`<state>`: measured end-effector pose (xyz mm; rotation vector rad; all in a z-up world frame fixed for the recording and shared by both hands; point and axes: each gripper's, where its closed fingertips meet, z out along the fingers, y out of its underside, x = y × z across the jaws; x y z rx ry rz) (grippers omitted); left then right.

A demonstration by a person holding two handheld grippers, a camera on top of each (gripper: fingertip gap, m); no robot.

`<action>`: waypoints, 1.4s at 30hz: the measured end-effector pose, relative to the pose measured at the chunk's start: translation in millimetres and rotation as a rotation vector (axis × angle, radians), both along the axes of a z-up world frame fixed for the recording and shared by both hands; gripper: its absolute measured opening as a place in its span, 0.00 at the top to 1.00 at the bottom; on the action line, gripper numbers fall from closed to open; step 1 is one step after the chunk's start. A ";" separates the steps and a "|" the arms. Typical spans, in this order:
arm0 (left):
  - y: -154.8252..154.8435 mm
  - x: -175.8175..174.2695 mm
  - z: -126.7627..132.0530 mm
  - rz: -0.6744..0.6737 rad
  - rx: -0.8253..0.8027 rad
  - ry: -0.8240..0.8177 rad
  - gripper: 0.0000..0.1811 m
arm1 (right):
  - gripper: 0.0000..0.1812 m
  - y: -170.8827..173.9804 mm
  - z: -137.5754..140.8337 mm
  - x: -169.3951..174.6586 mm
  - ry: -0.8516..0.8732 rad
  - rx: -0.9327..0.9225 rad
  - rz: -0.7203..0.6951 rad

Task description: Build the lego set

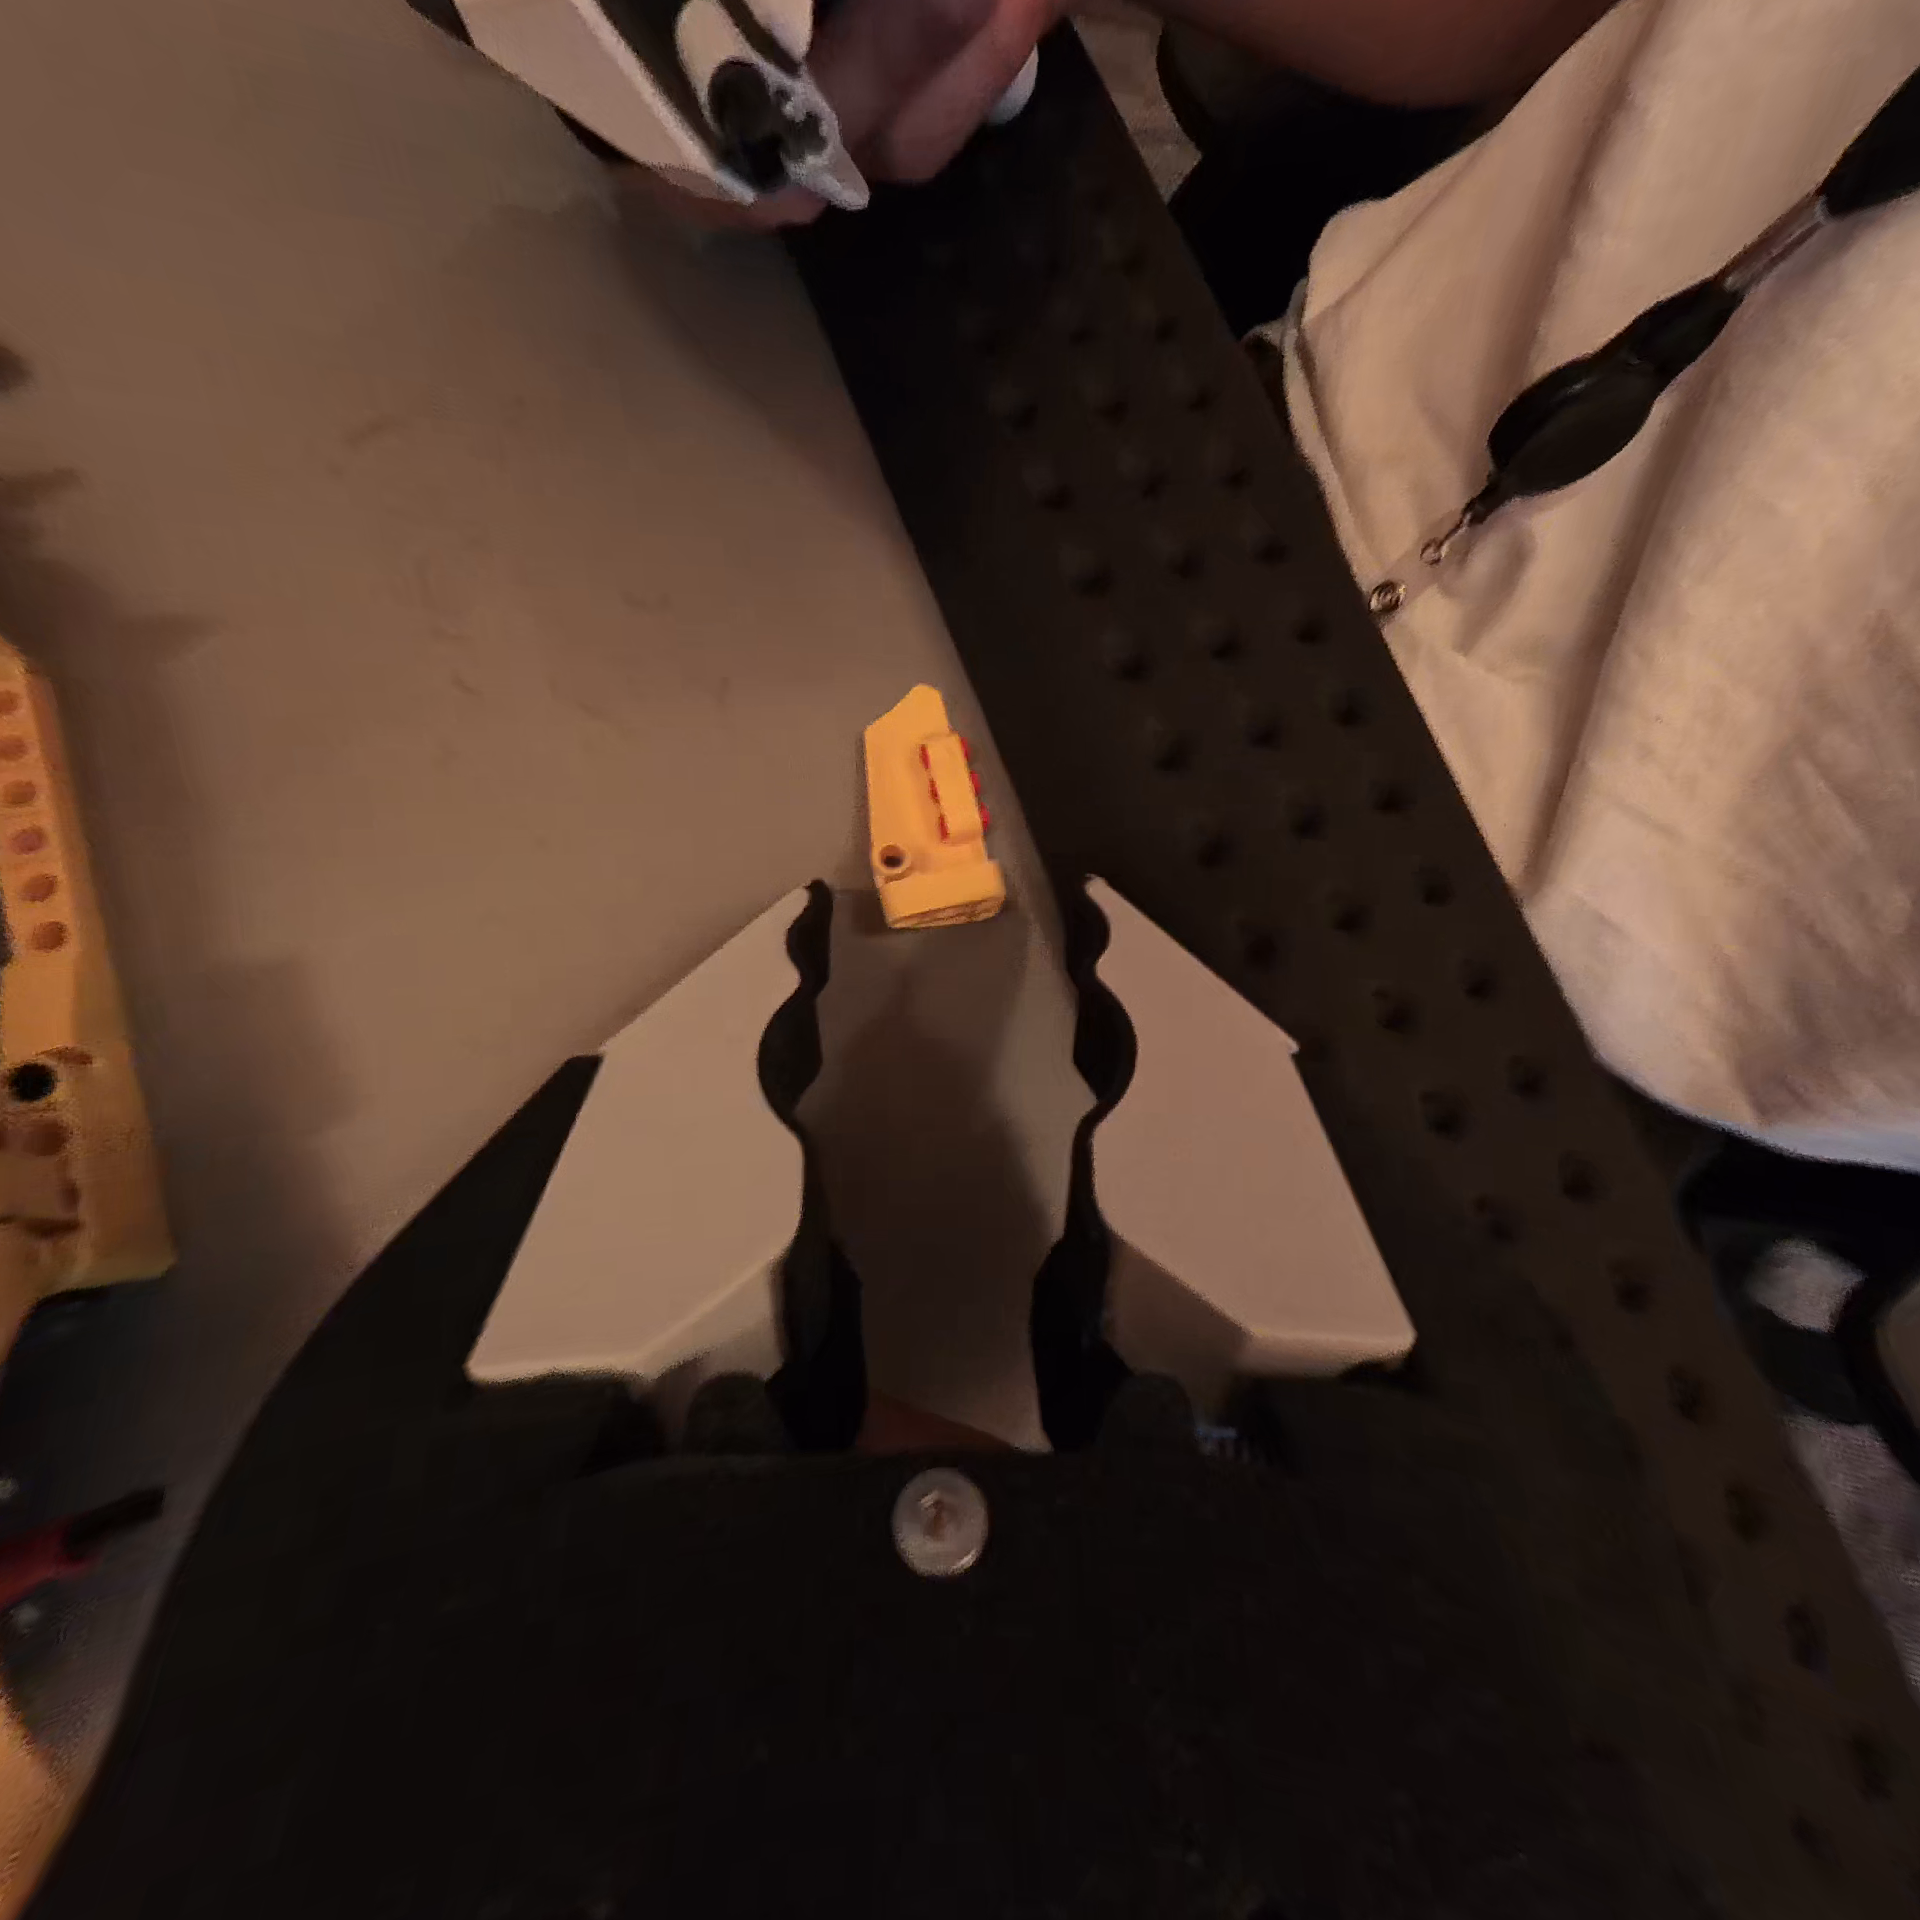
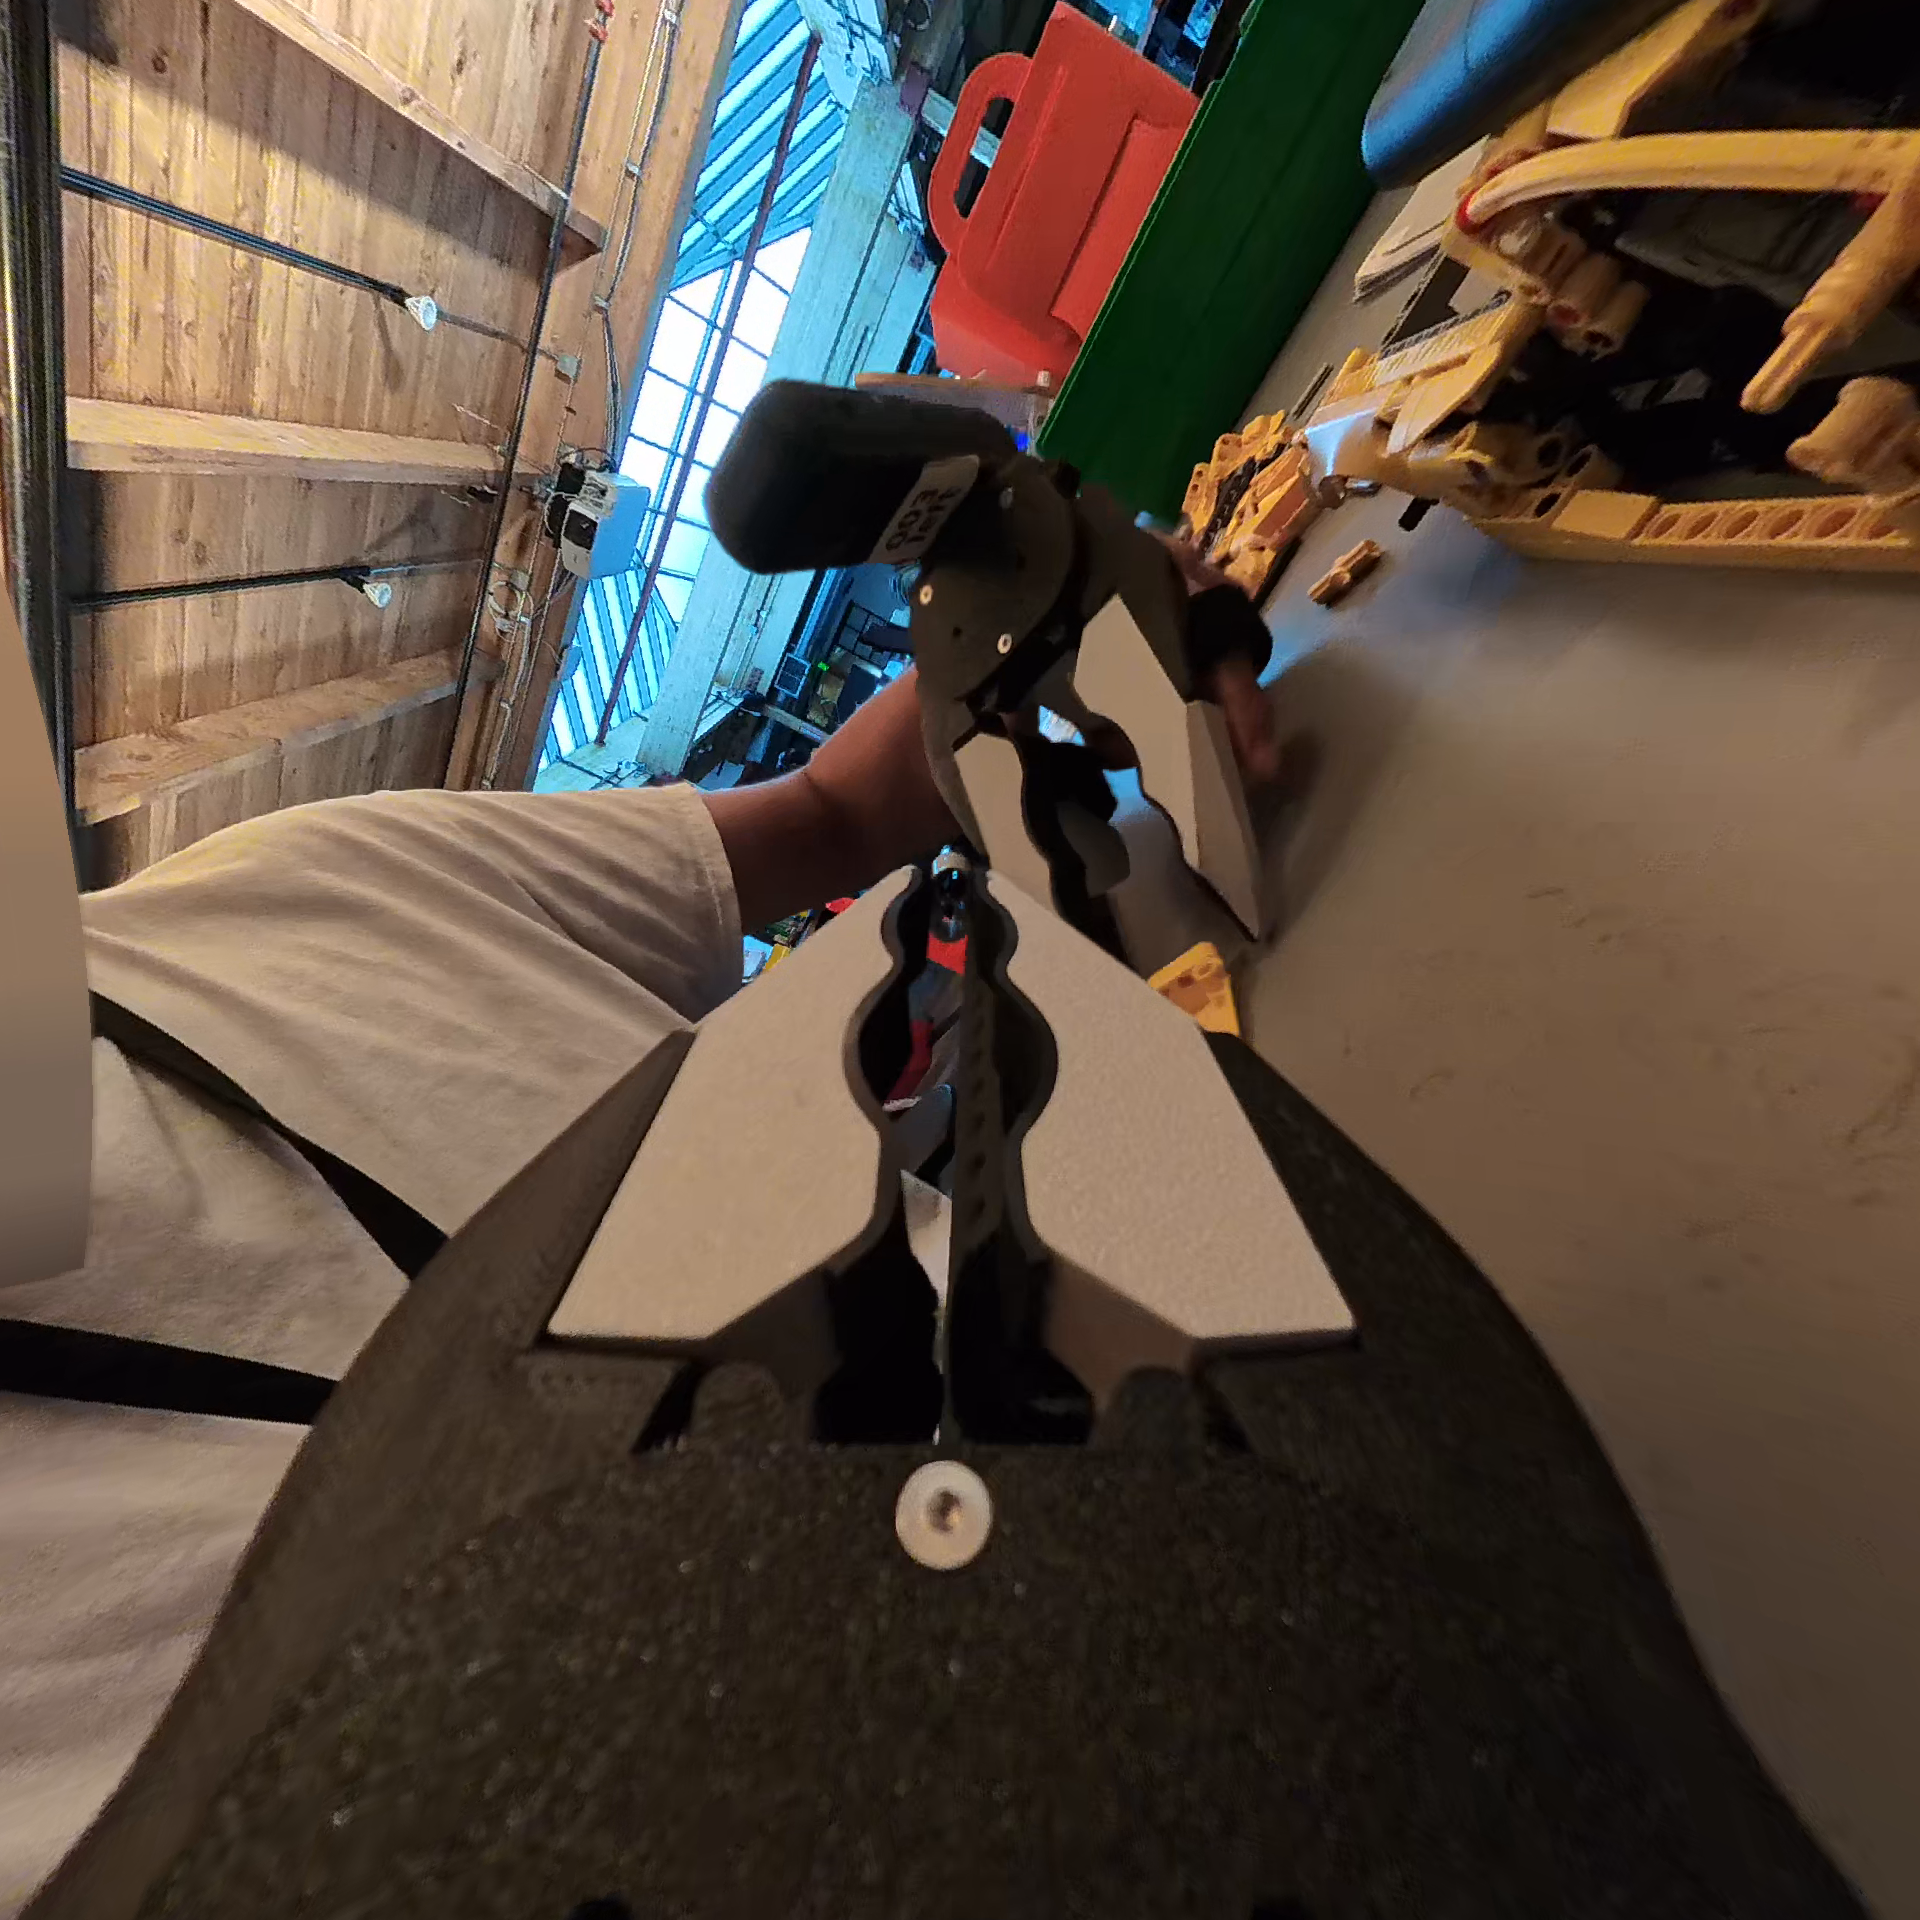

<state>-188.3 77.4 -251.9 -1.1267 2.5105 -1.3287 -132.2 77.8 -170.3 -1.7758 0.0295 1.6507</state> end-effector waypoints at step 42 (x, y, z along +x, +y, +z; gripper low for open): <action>10.6 28.0 43.2 0.619 0.672 -0.631 0.87 | 0.97 7.8 -31.9 -32.4 -0.503 -0.034 -0.036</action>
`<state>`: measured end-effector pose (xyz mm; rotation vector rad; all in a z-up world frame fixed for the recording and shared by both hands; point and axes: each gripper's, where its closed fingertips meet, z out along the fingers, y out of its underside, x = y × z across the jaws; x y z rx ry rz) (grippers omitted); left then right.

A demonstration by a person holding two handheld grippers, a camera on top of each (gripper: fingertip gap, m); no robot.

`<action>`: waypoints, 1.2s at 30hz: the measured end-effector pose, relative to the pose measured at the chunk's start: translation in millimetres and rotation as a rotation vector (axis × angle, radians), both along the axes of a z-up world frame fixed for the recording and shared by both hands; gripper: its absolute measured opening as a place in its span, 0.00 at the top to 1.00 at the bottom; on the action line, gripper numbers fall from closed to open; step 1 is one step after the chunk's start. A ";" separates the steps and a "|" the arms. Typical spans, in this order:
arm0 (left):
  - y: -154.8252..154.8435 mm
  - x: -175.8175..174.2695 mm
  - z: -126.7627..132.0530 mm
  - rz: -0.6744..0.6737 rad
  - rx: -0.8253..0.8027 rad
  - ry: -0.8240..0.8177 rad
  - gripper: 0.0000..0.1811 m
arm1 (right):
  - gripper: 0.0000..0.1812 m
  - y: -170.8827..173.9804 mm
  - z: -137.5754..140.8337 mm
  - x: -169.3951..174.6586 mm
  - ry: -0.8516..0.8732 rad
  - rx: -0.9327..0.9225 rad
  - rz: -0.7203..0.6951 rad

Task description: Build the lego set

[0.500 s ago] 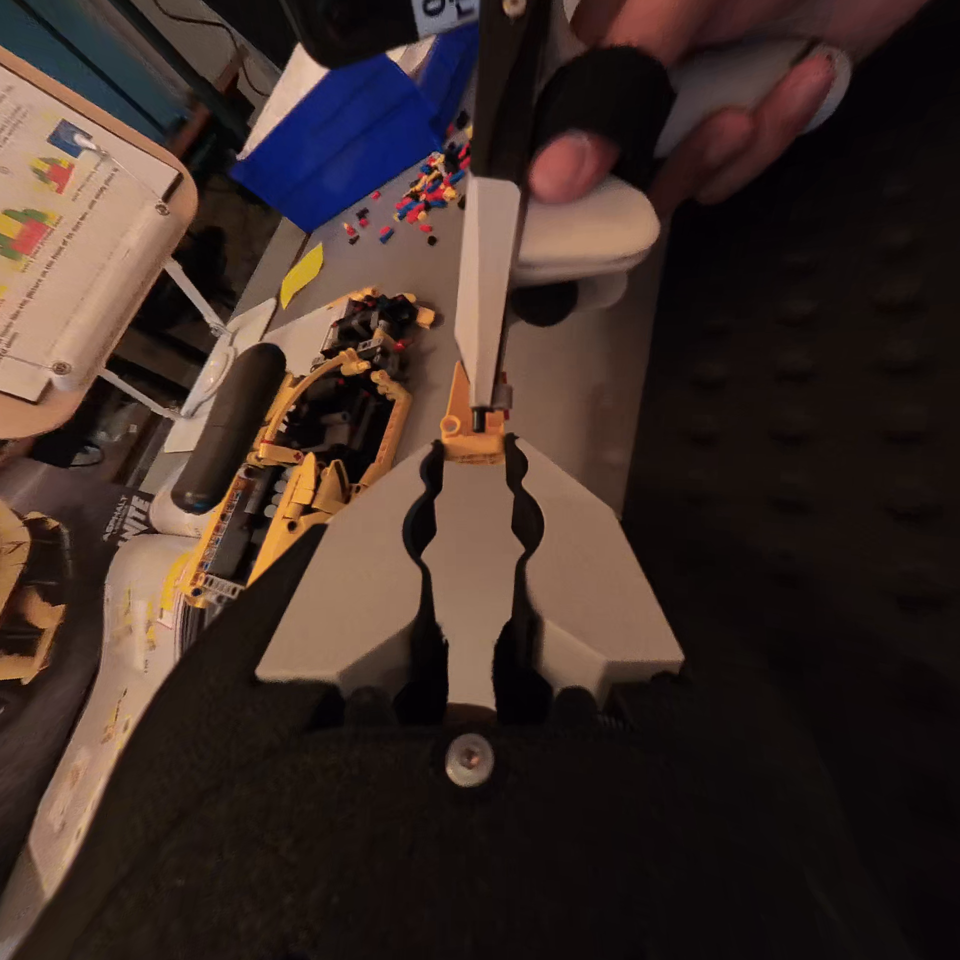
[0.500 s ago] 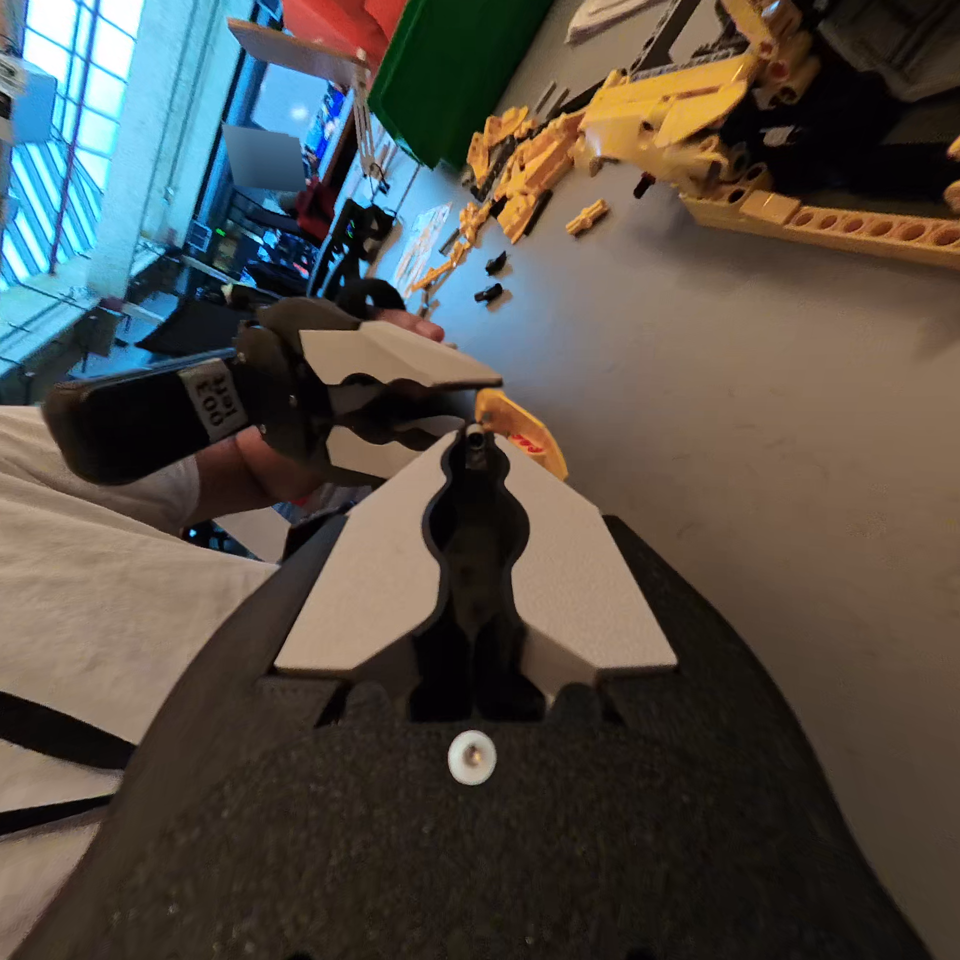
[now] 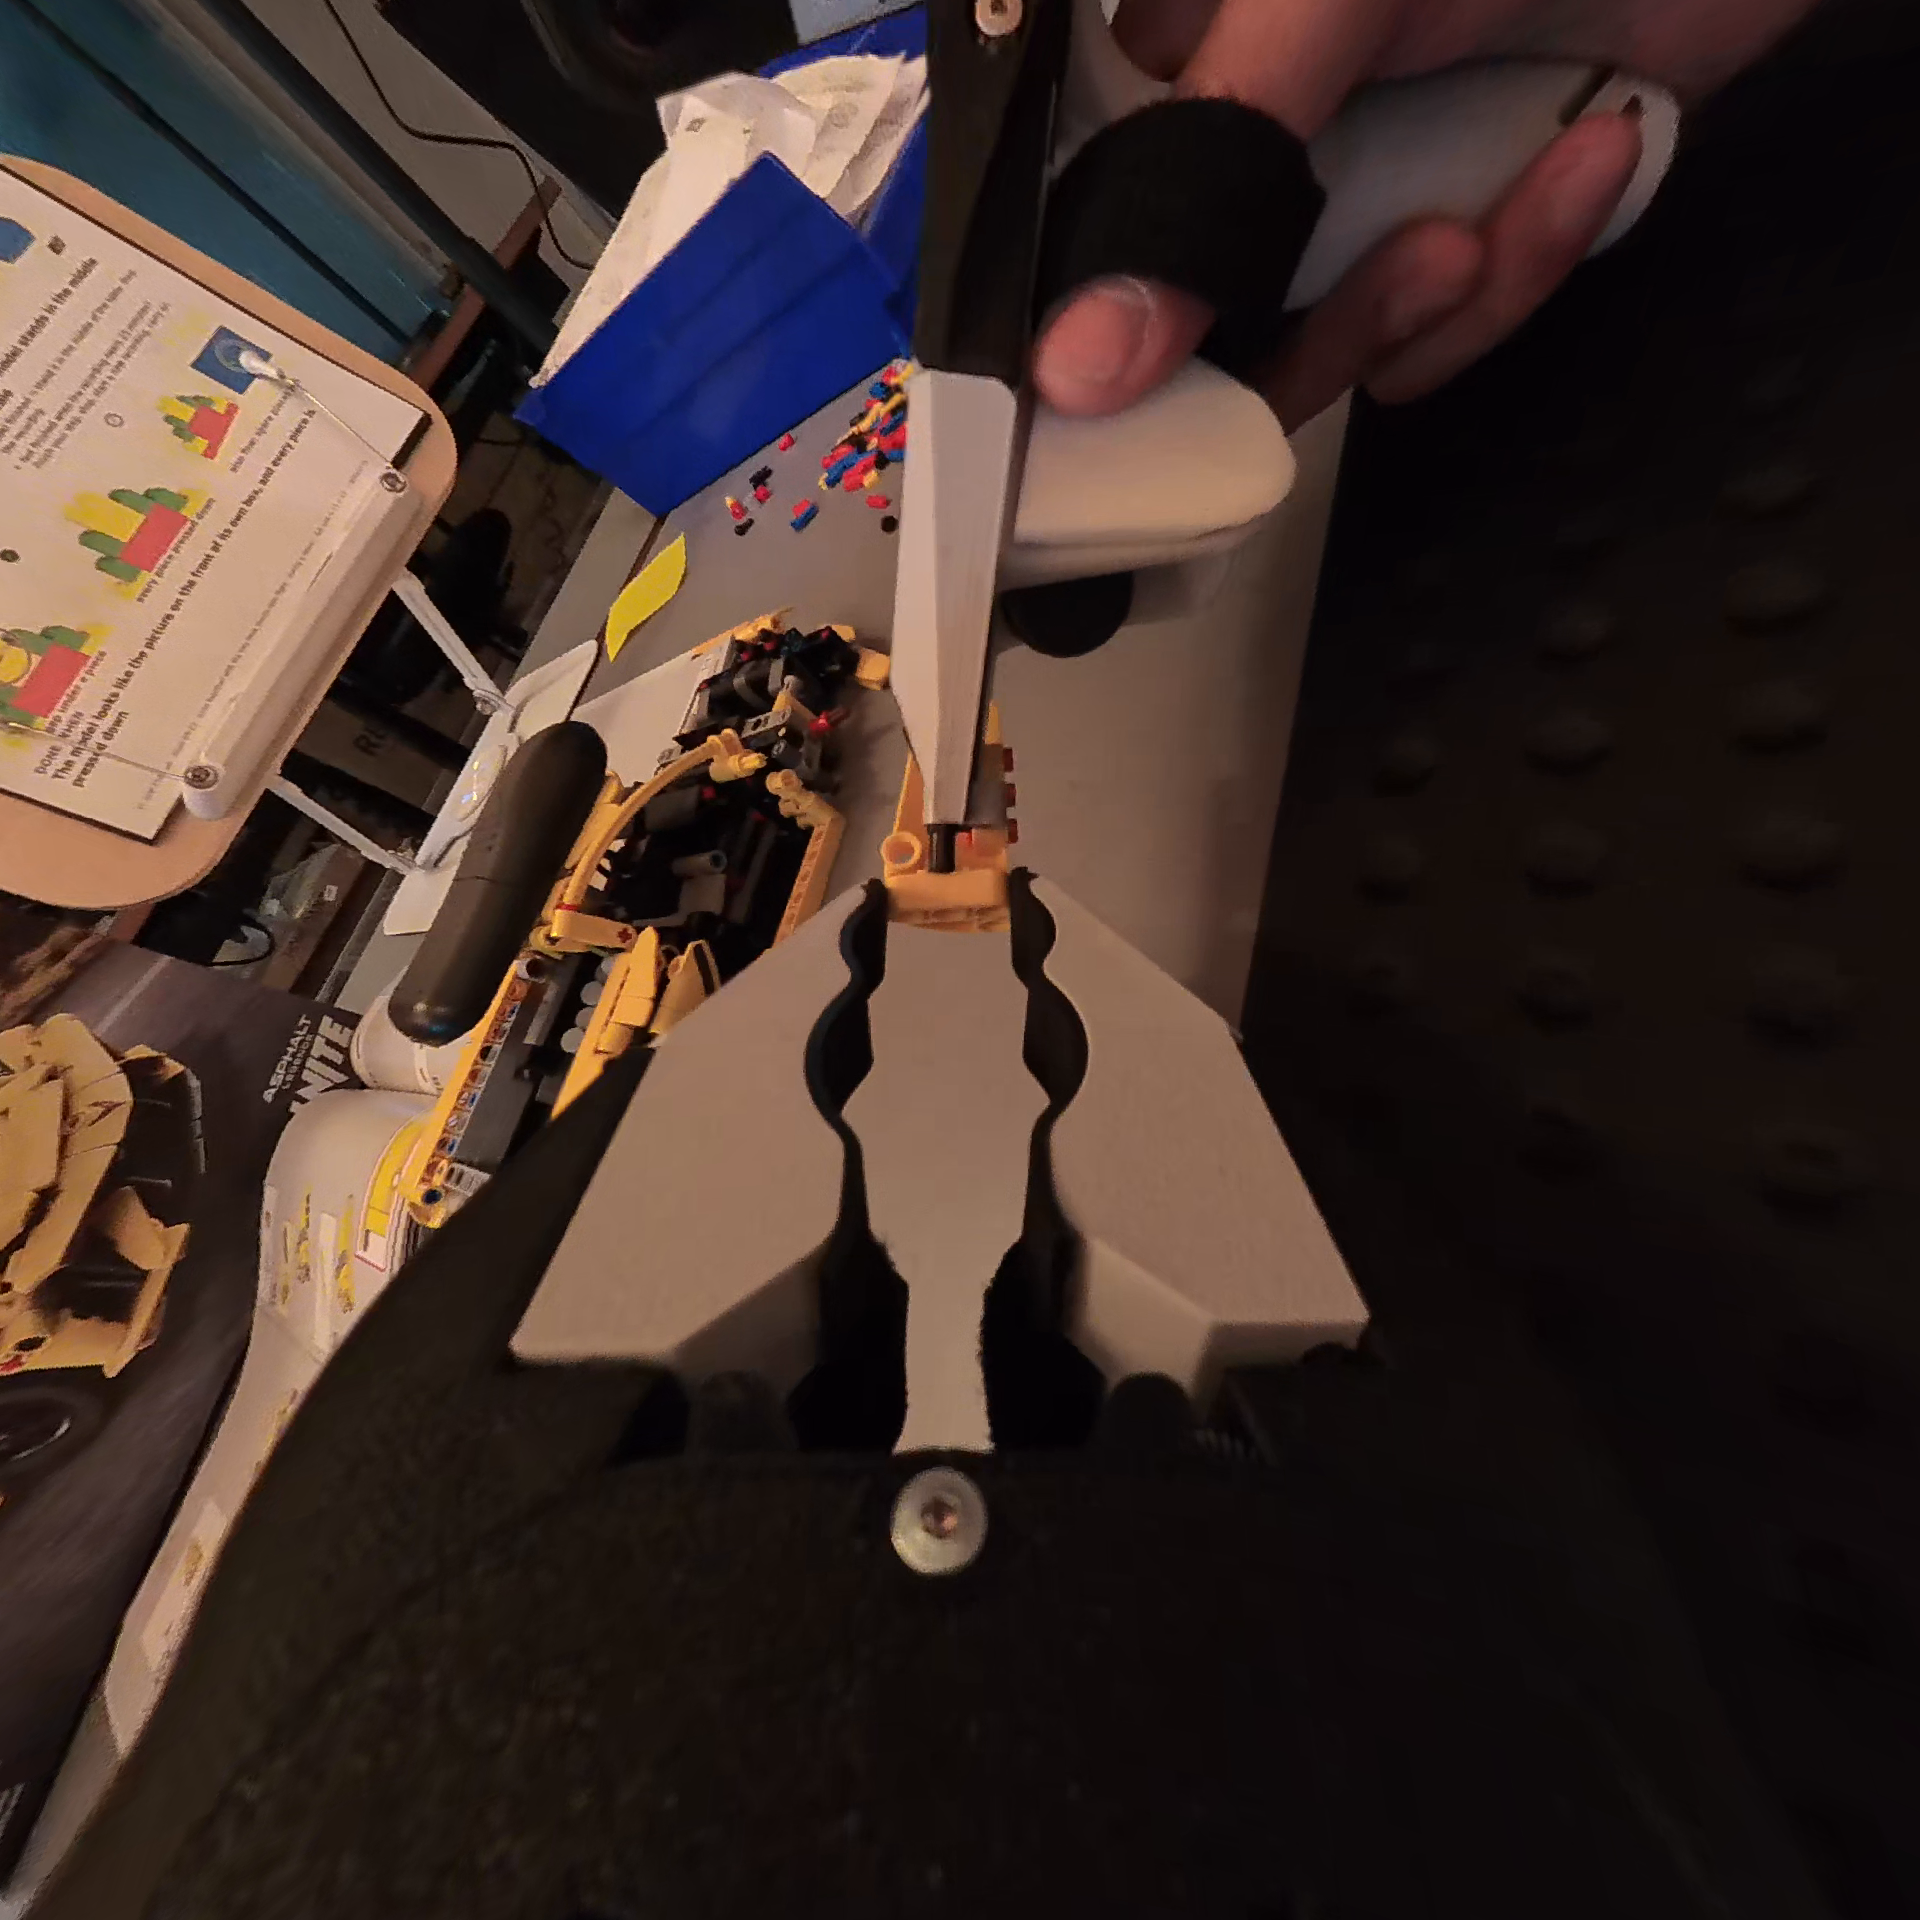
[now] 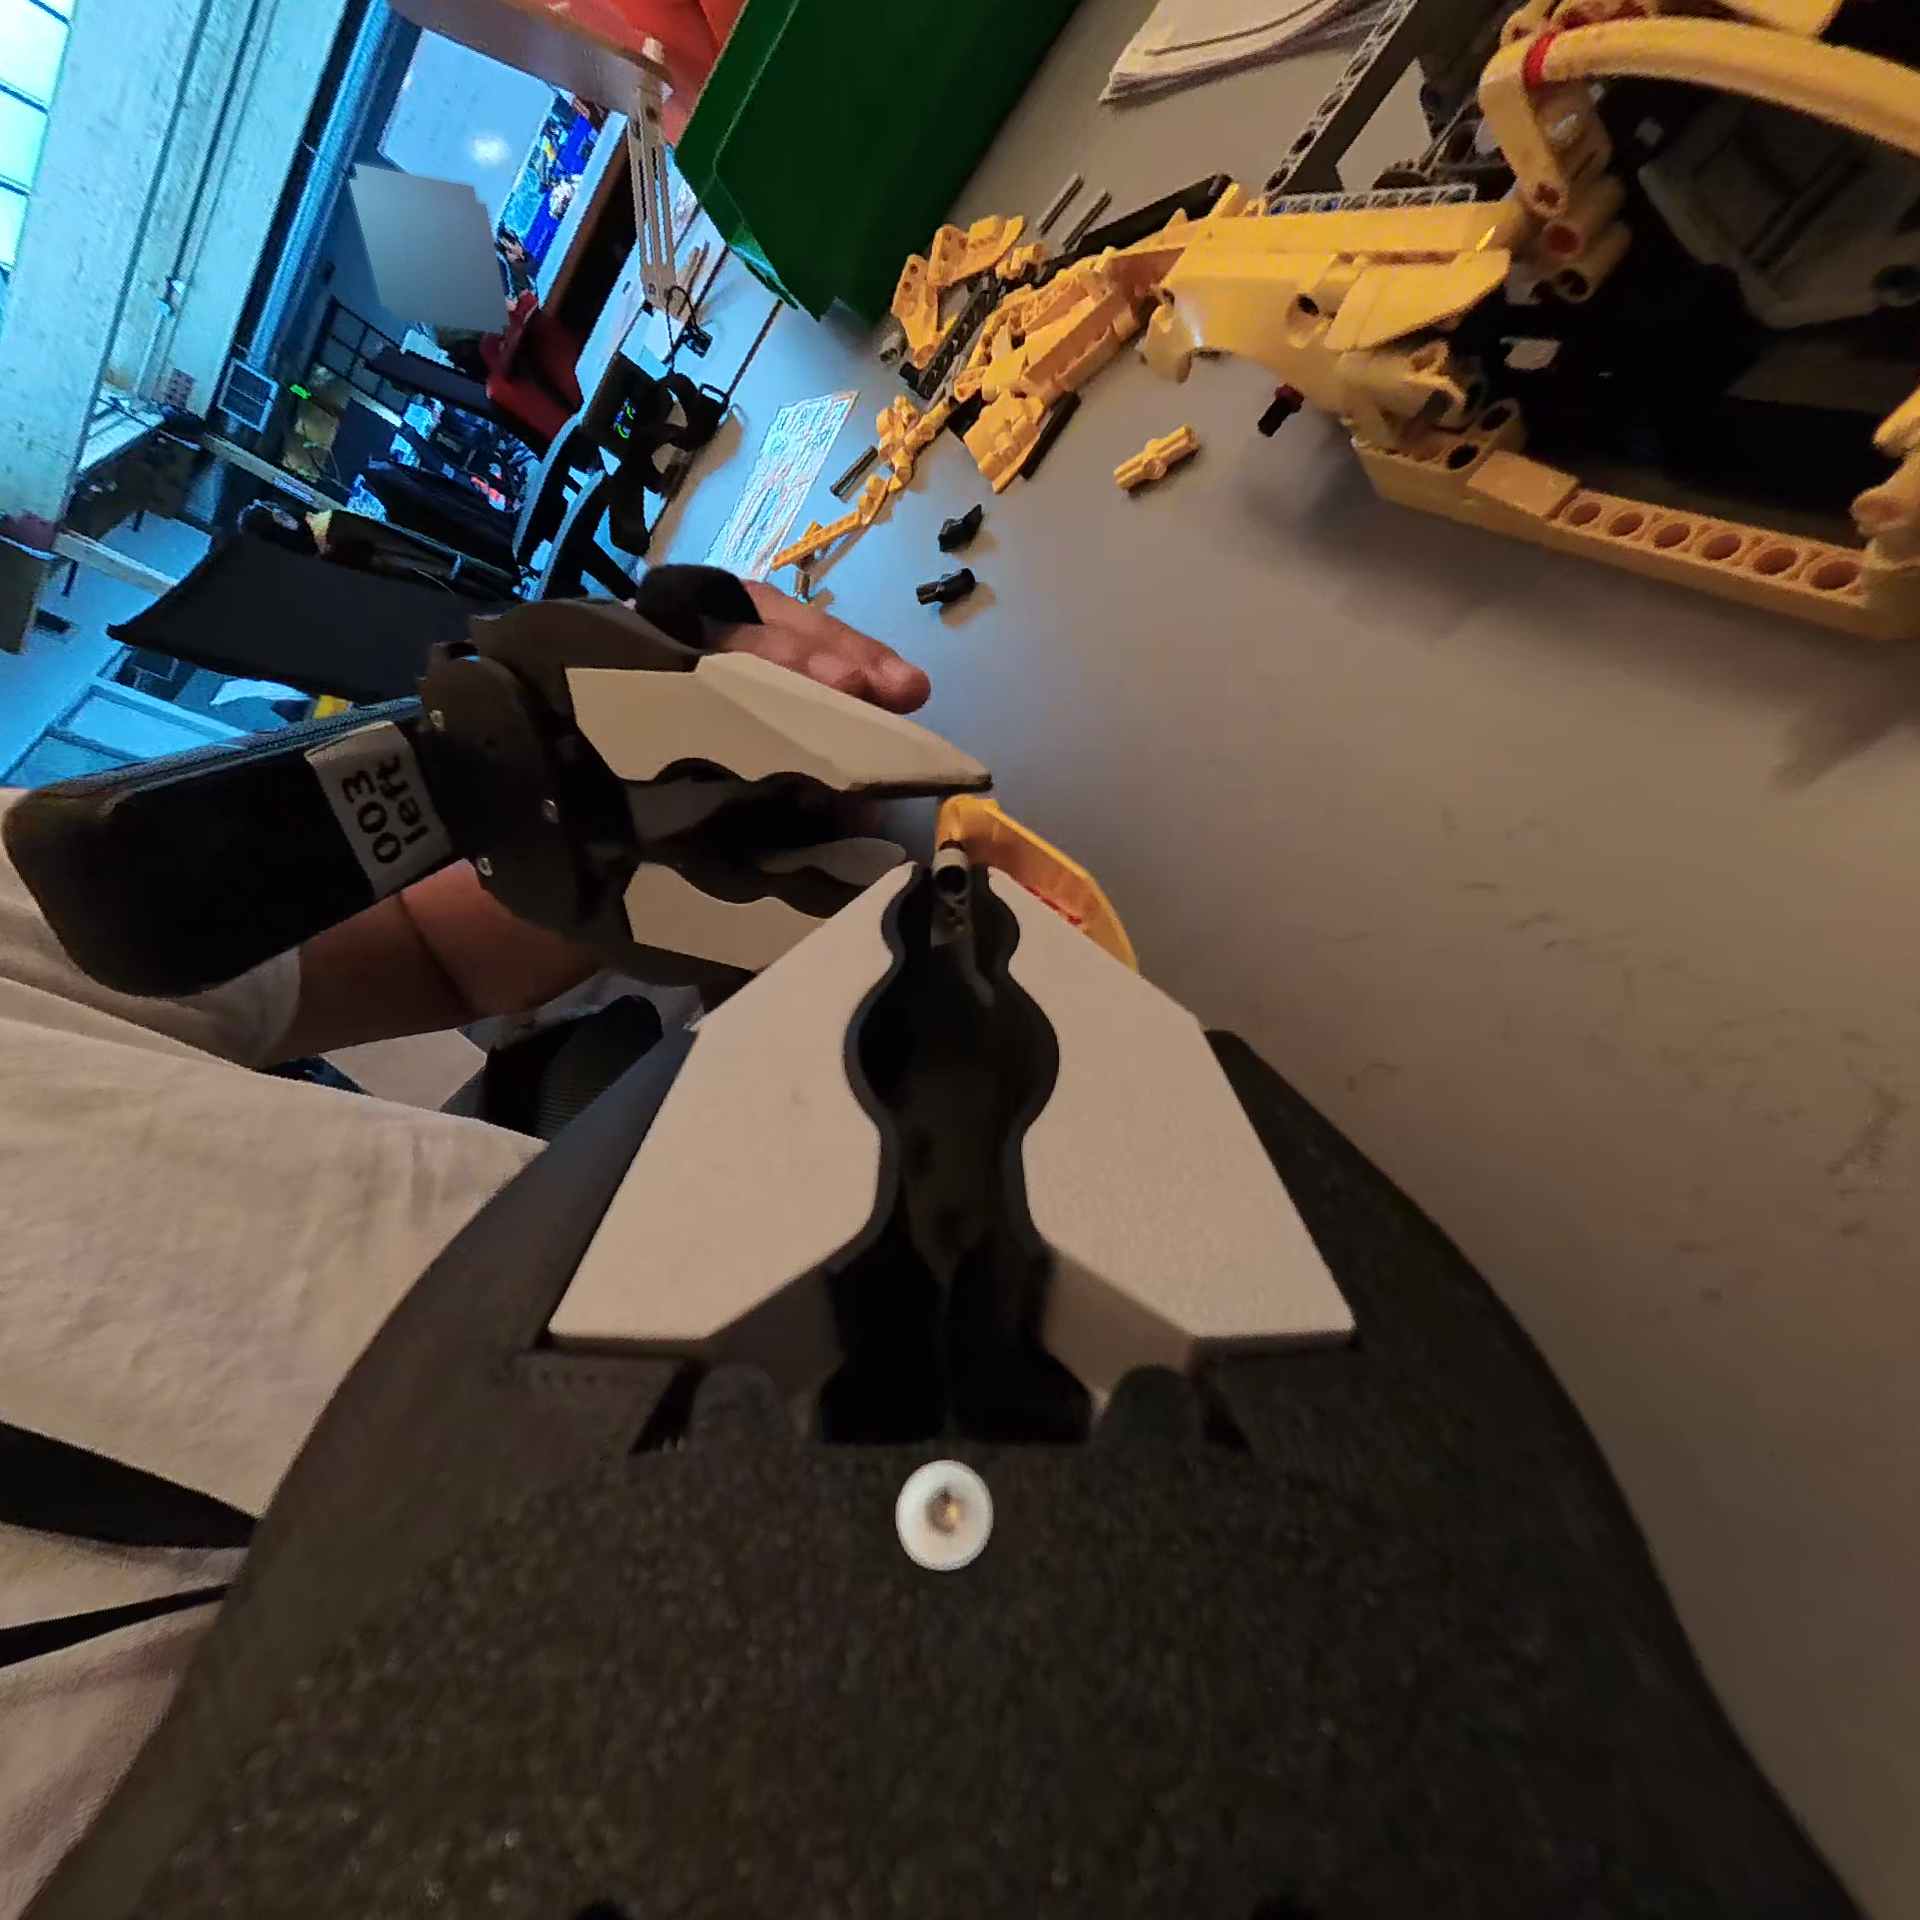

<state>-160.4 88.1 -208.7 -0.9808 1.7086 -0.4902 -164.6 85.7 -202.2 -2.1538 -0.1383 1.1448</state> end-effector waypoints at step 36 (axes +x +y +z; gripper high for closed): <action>-9.1 -3.6 31.3 -0.092 -0.312 -0.140 0.87 | 0.97 -3.4 30.1 -1.3 -0.329 0.292 0.243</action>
